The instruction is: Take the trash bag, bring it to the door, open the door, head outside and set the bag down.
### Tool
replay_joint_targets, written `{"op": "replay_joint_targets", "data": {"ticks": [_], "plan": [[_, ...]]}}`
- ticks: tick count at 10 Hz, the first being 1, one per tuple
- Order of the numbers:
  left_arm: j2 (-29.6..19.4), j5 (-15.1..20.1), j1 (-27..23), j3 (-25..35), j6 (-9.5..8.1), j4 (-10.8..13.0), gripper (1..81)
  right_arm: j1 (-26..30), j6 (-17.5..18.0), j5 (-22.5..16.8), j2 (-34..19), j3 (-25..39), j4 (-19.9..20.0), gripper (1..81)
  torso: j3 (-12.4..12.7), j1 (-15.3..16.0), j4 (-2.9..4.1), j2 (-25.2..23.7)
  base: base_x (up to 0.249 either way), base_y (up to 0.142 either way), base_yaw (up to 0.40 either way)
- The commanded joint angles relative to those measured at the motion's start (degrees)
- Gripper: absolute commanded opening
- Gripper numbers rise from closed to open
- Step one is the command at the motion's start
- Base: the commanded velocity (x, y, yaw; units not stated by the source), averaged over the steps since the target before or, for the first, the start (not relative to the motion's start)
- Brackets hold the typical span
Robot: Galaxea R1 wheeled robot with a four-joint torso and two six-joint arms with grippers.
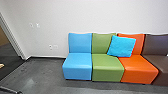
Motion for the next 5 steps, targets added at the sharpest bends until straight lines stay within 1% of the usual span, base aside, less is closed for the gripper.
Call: {"op": "replay_joint_targets", "data": {"ticks": [1, 2, 3, 4, 5], "plan": [[-1.5, 4.2, -2.1, -1.3, 4.52, -0.7, 1.0, 2.2, -0.7, -2.2, -1.0, -1.4, -0.1, 81.1, 3.2, -3.6, 0.00, 5.6, 0.000, 0.000, 0.000], [-1.8, 4.2, -0.8, -2.5, 5.77, -0.8, 1.0, 1.6, -0.8, -1.9, -1.0, -2.3, -0.1, 81.1, 1.4, -5.0, 0.00, 7.6, 0.000, 0.000, 0.000], [-2.3, 4.2, 0.4, -3.1, 7.25, -0.8, 1.0, 0.8, -0.8, -1.1, -0.9, -3.6, -0.2, 81.1, 1.8, -6.2, 0.00, 9.4, 0.000, 0.000, 0.000], [-2.7, 4.2, 1.6, -3.1, 9.97, -0.8, 1.0, 0.2, -1.0, -0.7, -0.6, -4.8, -0.2, 81.1, 2.3, -7.3, 0.00, 11.1, 0.000, 0.000, 0.000], [-2.9, 4.2, 2.8, -3.1, 13.57, -0.8, 1.0, -0.4, -1.5, -0.5, -0.3, -5.9, -0.2, 81.1, 2.5, -8.6, 0.00, 13.1, 0.000, 0.000, 0.000]]}}
